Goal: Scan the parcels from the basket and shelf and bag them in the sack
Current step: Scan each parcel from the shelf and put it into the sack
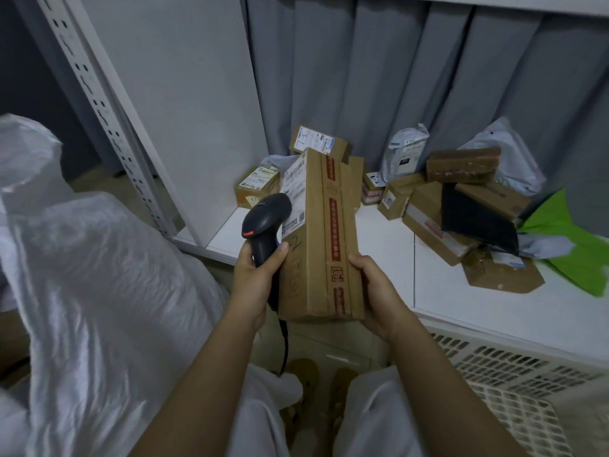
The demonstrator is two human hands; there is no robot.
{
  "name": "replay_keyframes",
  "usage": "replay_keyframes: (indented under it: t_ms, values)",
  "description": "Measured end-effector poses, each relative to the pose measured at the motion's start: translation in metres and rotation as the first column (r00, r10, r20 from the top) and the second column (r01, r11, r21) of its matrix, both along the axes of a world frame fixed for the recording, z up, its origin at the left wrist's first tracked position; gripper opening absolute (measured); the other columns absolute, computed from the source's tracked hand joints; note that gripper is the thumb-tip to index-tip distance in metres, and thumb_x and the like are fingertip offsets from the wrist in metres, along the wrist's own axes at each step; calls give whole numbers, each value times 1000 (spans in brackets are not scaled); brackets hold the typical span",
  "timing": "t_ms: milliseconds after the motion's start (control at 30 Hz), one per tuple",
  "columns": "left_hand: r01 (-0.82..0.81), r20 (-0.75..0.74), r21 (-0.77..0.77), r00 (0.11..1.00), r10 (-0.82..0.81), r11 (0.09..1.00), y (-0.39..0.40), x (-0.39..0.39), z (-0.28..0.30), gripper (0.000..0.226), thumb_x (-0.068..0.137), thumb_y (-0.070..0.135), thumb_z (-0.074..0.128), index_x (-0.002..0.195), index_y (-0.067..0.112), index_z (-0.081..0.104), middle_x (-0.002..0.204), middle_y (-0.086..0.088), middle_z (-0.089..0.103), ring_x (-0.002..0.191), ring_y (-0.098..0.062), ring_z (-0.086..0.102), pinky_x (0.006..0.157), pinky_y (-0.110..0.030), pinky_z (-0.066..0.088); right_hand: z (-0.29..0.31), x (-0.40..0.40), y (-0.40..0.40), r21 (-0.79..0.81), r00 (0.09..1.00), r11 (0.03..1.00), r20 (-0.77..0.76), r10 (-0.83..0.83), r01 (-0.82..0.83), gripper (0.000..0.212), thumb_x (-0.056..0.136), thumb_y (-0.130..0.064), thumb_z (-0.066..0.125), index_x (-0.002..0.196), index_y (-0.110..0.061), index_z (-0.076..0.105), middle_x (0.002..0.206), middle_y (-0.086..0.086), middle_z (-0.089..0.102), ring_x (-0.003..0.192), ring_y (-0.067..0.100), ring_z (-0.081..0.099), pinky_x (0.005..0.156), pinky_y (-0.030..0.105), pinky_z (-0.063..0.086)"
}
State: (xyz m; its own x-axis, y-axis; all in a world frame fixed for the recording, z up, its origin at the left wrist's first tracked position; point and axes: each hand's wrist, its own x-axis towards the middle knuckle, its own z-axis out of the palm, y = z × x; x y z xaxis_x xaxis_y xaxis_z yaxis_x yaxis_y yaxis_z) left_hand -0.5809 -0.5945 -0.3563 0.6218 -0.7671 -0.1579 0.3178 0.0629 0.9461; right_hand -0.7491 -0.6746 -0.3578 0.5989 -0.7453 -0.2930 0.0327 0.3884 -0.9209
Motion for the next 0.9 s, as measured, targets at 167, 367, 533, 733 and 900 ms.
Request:
replay_keyframes:
  t_ms: [167,367,533,733,900]
  values:
    - [-42,58,-12,997,43,999,5,1,3,33,82,14,72,107,28,58,100,2,69,91,-13,68,69,-25,53,-8,2,-4,-267,981,963,-180,-68,18,37,98,-33,54,133,-42,51,120,-4,66,114,17,61,99,49,49]
    - [36,221,-7,975,-33,999,4,-13,4,41,81,3,72,117,18,58,92,7,72,78,-3,70,59,-16,53,-10,11,6,-204,975,979,-221,-41,-5,76,73,-60,70,137,-30,40,128,-2,58,111,17,61,89,33,54]
    - [78,253,15,964,-79,997,3,-13,2,42,82,4,71,117,22,56,100,6,70,87,-6,69,62,-16,55,-11,7,-7,-62,972,997,-225,-61,48,57,85,-45,66,133,-22,46,122,3,63,107,20,61,95,43,51]
    - [91,312,43,945,-100,995,0,-12,-2,38,84,3,70,113,23,57,99,7,70,90,-4,68,72,-20,55,-7,2,-15,-33,966,994,-233,-110,106,49,85,-32,71,125,-15,48,117,5,66,104,19,63,97,44,51]
    - [2,366,121,930,-46,993,-1,-13,-6,34,85,10,70,112,22,54,105,0,66,97,-13,62,82,-26,50,-13,-2,-30,-76,941,974,-253,-224,212,68,84,-16,73,138,-15,33,111,0,60,92,13,63,72,31,53]
